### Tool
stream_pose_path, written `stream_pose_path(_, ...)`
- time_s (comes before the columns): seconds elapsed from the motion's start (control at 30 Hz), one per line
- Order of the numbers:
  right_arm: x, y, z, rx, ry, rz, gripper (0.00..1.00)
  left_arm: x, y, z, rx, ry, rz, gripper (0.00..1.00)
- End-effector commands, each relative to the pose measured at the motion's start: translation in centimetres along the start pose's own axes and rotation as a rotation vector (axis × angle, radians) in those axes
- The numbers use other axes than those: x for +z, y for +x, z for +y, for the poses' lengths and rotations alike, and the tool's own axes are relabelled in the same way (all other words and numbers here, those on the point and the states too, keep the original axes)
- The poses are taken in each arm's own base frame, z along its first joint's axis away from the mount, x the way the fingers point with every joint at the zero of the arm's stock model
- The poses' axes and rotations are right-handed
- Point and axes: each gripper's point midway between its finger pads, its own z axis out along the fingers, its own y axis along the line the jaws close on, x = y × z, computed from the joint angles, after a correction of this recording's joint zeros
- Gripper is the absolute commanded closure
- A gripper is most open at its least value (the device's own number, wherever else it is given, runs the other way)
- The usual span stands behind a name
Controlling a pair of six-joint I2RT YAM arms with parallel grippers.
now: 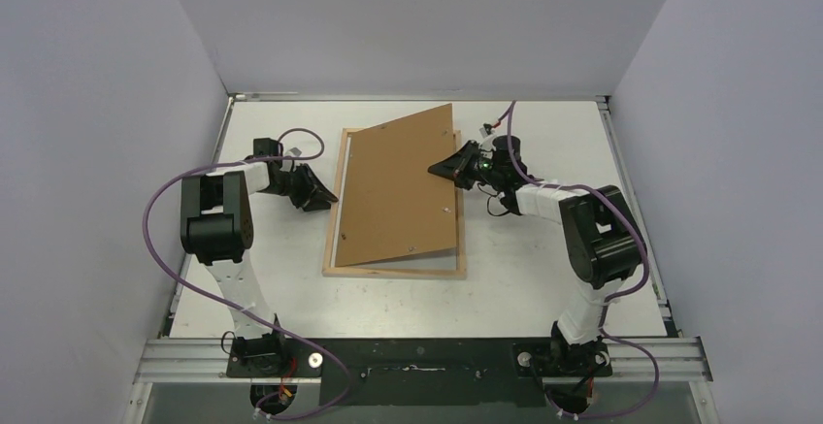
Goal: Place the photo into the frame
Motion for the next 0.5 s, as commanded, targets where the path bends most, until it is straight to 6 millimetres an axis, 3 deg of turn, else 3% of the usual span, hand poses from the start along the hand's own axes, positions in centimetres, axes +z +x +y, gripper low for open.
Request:
stream_pose_path(0.0,0.7,-0.6,2.4,-0.062,-0.118,-0.032,1.00,0.3,-0.2,-0.2,0.028,0.009,0.014,0.76)
stream_pose_path(0.37,1.8,0.5,0.3,-0.065,-0.065,-0.001,1.00,0.4,-0.1,0.0,0.027,0.002,0.020,0.76)
stream_pose_path(0.47,1.9,0.8,-0.5,-0.066,-0.031,0.010,0.94,0.4,-0.1,0.1,0.025,0.001,0.021,0.76)
